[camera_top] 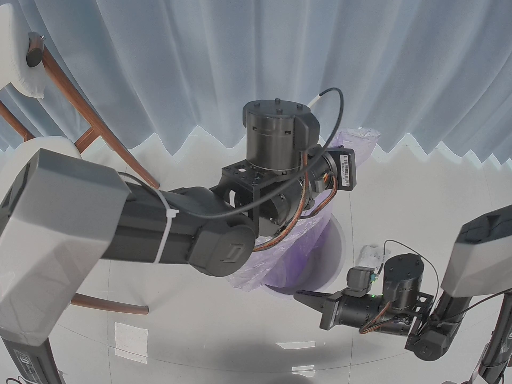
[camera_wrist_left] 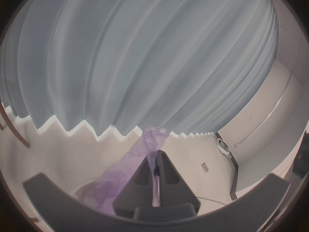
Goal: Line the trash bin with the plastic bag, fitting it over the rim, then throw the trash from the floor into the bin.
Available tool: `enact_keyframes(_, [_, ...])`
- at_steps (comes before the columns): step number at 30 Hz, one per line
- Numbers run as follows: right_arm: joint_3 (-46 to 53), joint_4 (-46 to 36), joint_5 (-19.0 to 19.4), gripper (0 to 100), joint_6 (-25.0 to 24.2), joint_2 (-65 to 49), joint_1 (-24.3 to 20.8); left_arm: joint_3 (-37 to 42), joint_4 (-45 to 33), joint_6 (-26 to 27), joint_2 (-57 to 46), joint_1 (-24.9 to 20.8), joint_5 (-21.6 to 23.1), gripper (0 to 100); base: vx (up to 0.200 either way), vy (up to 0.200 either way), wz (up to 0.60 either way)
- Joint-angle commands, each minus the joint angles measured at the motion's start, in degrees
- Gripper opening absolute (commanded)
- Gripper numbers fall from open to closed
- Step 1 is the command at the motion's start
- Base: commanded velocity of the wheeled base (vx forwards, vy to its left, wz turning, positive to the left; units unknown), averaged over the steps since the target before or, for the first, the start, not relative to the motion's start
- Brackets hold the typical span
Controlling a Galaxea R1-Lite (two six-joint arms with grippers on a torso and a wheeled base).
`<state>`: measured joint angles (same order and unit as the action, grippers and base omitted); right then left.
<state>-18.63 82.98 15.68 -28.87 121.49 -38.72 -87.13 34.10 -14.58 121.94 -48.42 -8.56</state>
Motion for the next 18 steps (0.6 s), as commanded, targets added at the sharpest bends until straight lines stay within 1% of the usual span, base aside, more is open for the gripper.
enact_keyframes(1, [-4.6, 6.8, -4.8, 0, 0.7, 12.5, -6.3, -0.5, 0.1, -0.2, 0.8, -0.3, -0.2, 0, 0.0, 0.0, 0.0])
enact_keyframes(3, [-7.2, 6.7, -5.6, 0, 0.7, 13.9, -7.4, -0.6, 0.1, -0.1, 0.8, -0.3, -0.2, 0, 0.0, 0.0, 0.0])
enact_keyframes(4, [-7.4, 6.7, -5.6, 0, 0.7, 14.0, -7.5, -0.7, 0.1, -0.1, 0.8, -0.3, -0.2, 0, 0.0, 0.0, 0.0])
enact_keyframes(6, [-10.8, 6.7, -5.6, 0, 0.6, 14.7, -9.3, -0.8, 0.1, -0.2, 0.8, -0.3, -0.2, 0, 0.0, 0.0, 0.0])
enact_keyframes(12, [-17.5, 5.7, -5.6, 0, 0.5, 16.1, -11.6, -0.8, 0.1, -0.1, 0.8, -0.3, -0.2, 0, 0.0, 0.0, 0.0])
enact_keyframes(14, [-17.8, 5.7, -5.6, 0, 0.5, 16.1, -11.6, -0.8, 0.1, -0.1, 0.8, -0.3, -0.2, 0, 0.0, 0.0, 0.0])
enact_keyframes(15, [-20.7, 5.8, -5.7, 0, 0.4, 17.6, -11.7, -0.8, 0.1, -0.1, 0.8, -0.3, -0.2, 0, 0.0, 0.0, 0.0])
enact_keyframes(16, [-21.2, 5.8, -5.9, 0, 0.3, 17.9, -11.6, -0.8, 0.1, -0.1, 0.8, -0.3, -0.2, 0, 0.0, 0.0, 0.0])
enact_keyframes(18, [-22.8, 6.3, -7.6, 0, 0.0, 19.7, -10.7, -0.8, 0.1, -0.1, 0.8, 0.0, -0.2, 0, 0.0, 0.0, 0.0])
